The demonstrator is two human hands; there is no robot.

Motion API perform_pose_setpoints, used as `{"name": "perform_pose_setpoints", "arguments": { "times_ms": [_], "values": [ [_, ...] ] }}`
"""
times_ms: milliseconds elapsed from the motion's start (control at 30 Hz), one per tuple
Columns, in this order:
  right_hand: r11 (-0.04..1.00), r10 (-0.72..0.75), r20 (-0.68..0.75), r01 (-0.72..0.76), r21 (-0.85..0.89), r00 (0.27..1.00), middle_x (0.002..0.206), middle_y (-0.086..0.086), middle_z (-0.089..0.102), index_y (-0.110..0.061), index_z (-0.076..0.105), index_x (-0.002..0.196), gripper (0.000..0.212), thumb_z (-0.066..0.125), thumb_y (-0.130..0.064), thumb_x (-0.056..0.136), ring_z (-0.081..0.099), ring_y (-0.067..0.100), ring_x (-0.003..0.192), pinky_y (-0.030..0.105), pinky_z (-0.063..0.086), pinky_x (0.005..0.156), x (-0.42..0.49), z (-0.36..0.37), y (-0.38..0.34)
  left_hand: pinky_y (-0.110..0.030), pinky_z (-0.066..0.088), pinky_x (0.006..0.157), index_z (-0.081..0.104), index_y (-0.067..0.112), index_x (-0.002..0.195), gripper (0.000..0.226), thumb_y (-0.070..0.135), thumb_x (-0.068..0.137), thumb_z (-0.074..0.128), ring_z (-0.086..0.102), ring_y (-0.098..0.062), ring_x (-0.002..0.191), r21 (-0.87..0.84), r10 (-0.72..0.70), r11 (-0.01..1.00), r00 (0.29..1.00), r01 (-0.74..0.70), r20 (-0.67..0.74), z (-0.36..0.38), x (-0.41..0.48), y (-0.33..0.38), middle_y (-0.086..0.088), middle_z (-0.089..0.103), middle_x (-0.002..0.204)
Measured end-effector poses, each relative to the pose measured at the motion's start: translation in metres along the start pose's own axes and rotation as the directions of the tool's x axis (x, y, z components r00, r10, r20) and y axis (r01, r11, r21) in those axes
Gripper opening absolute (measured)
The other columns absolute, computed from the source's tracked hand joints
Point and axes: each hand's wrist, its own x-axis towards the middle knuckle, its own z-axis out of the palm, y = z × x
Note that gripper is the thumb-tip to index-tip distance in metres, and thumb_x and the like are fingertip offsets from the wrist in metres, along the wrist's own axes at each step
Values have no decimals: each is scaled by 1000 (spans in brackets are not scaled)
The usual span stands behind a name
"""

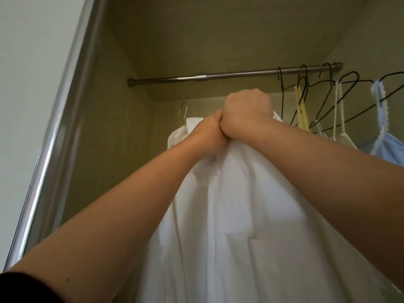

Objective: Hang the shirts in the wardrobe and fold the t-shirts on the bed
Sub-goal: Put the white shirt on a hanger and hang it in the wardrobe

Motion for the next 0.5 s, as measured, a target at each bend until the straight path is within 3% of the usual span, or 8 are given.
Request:
{"name": "perform_pose_setpoints", "arguments": {
  "times_ms": [67,133,200,267,333,400,500],
  "values": [
    [1000,-28,-9,28,11,1000,120,9,61,-12,63,113,27,48,-12,90,56,27,112,29,35,72,3,1,0,-18,35,72,55,12,115,22,12,96,44,50,-12,97,18,9,1000,999,-8,-38,1,3,-1,1,56,99],
    [998,-58,-9,59,35,998,122,9,60,-11,62,115,29,48,-10,90,55,28,114,29,34,73,4,2,0,-11,32,55,50,18,93,11,12,97,42,39,-4,77,36,-21,999,996,24,-83,4,3,-1,8,47,78],
    [992,-67,29,63,113,997,123,10,58,-10,60,117,30,50,-10,89,54,29,115,30,35,73,7,1,3,-12,31,53,38,18,73,26,5,95,39,35,-5,67,11,-58,998,992,59,-115,9,3,-2,-1,53,75],
    [975,-79,96,57,215,992,116,12,59,-10,61,113,28,56,-11,86,54,30,113,29,36,74,9,-3,7,-22,31,60,36,20,64,34,-2,89,36,40,-11,72,9,-80,997,987,82,-139,12,3,-4,-11,58,80],
    [956,-129,121,91,278,984,91,11,54,-10,59,92,9,60,-13,84,54,29,98,27,36,71,11,-8,15,-25,36,62,45,15,73,25,-4,86,36,46,-17,76,58,-101,992,986,109,-136,11,5,-7,-5,55,77],
    [934,-183,147,125,335,972,72,5,45,-10,46,70,19,59,-14,84,46,26,80,24,34,60,15,-12,26,-33,43,74,52,5,95,19,-3,85,38,49,-21,81,79,-109,990,986,120,-130,9,8,-7,-9,56,86],
    [850,-243,204,106,517,949,68,7,49,-9,56,72,12,57,-12,84,47,23,65,21,29,44,19,-10,38,-37,44,82,51,4,112,23,7,90,48,53,-23,88,128,-119,983,987,132,-107,5,10,-6,-9,59,99]
  ]
}}
